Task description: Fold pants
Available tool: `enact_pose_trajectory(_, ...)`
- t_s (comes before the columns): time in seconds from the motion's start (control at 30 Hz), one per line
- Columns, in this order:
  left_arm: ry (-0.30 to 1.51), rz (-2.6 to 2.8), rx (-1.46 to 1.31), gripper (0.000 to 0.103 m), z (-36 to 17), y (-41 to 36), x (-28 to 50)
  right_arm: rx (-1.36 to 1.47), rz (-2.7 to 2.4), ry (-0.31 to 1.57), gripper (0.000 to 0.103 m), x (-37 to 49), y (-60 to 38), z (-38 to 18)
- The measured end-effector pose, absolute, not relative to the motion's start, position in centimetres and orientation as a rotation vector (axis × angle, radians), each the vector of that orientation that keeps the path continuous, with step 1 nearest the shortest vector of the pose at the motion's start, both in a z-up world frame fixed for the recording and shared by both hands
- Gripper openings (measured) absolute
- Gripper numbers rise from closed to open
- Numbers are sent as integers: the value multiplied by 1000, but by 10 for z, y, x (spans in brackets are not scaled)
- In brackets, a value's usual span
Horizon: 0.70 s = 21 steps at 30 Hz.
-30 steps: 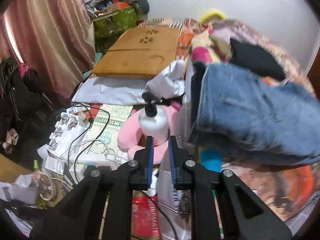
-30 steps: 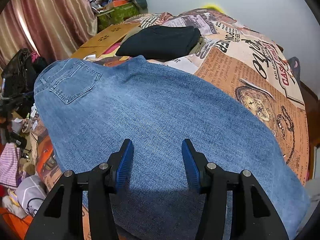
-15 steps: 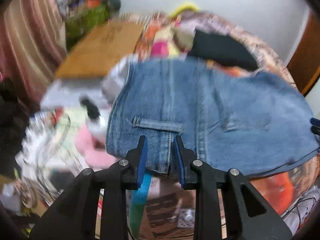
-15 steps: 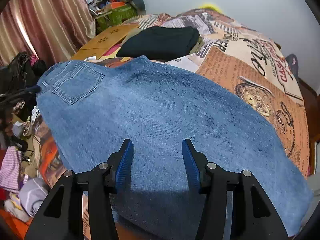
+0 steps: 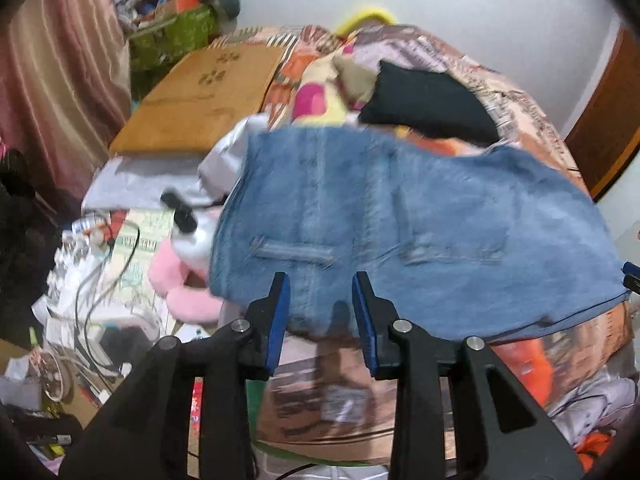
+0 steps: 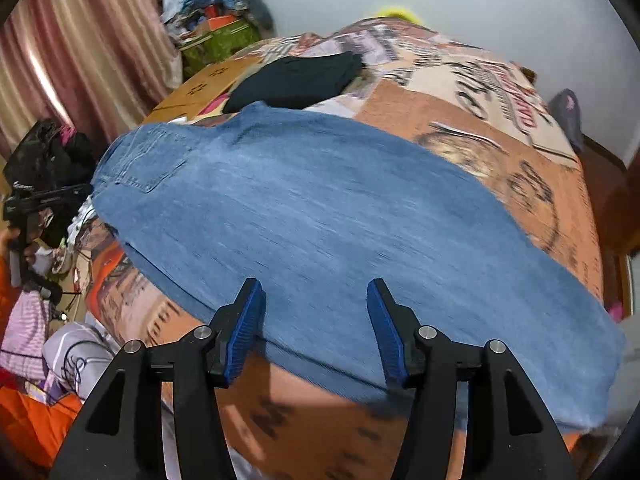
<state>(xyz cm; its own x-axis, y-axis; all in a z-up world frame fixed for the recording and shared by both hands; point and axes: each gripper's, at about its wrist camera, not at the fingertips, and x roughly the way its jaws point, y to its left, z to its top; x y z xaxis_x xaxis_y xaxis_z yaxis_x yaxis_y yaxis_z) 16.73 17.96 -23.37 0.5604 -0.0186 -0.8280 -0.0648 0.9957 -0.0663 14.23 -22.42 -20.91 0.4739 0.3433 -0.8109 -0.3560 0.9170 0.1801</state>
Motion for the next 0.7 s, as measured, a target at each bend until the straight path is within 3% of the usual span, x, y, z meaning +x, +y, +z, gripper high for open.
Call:
enact_pose_trajectory(0.1, 928, -8, -49, 35, -209, 146, 173, 9, 356, 959, 51, 134, -253, -199)
enact_pose_trajectory(0.17, 903, -34, -29, 41, -196, 123, 180, 35, 307, 930, 51, 130, -276, -192)
enact_pose_trajectory(0.23, 877, -65, -20, 53, -183, 93, 190, 61, 255, 902, 51, 123, -299, -184)
enact_pose_trajectory(0.3, 862, -104, -25, 57, -173, 63, 202, 84, 196, 870, 53, 115, -325, -178)
enact_pose_trajectory(0.7, 923, -423, 122, 57, -188, -155, 260, 268, -94, 844, 54, 52, -454, -197)
